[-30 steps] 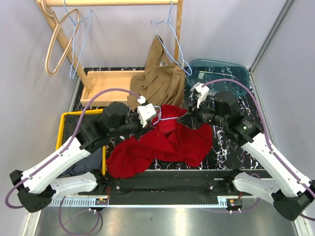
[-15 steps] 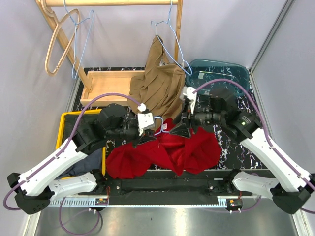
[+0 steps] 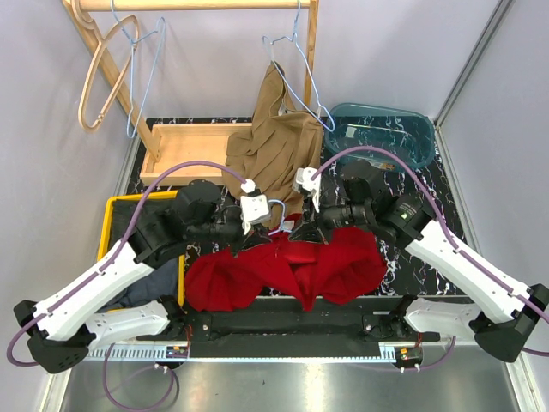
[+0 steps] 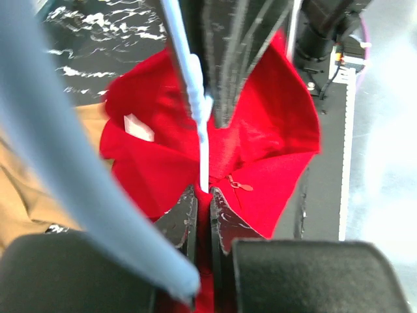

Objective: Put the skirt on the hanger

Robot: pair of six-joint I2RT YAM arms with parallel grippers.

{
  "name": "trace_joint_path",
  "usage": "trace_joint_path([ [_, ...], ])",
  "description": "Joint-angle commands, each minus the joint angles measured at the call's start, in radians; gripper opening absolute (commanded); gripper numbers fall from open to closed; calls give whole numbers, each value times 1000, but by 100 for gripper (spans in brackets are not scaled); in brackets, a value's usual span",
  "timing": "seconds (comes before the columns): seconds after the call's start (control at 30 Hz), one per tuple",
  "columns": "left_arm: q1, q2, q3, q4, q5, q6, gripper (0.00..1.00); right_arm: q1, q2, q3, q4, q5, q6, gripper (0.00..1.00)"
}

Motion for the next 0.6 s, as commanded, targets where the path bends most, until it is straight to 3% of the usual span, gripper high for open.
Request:
trace_joint_path([
  [0.0, -2, -49, 22, 87, -32, -27, 2, 12, -12, -19, 77, 85, 20, 0],
  [0.07, -2, -63, 17, 85, -109, -40, 14, 13, -17, -27, 79, 92, 23, 0],
  [0.1, 0, -69, 12, 87, -144, -47, 28, 13, -21, -30, 80, 109, 25, 0],
  [0.13, -2, -77, 6, 85, -183, -56, 49, 13, -35, -31, 79, 120, 23, 0],
  [0.23, 0, -112, -24, 99, -328, -98, 68, 13, -81, -39, 79, 151, 23, 0],
  [0.33, -2, -158, -72, 128, -454, -141, 80, 13, -127, -37, 77, 157, 26, 0],
  [0.57, -2, -234, -165, 159, -681, -215, 86, 13, -181, -8, 56, 149, 32, 0],
])
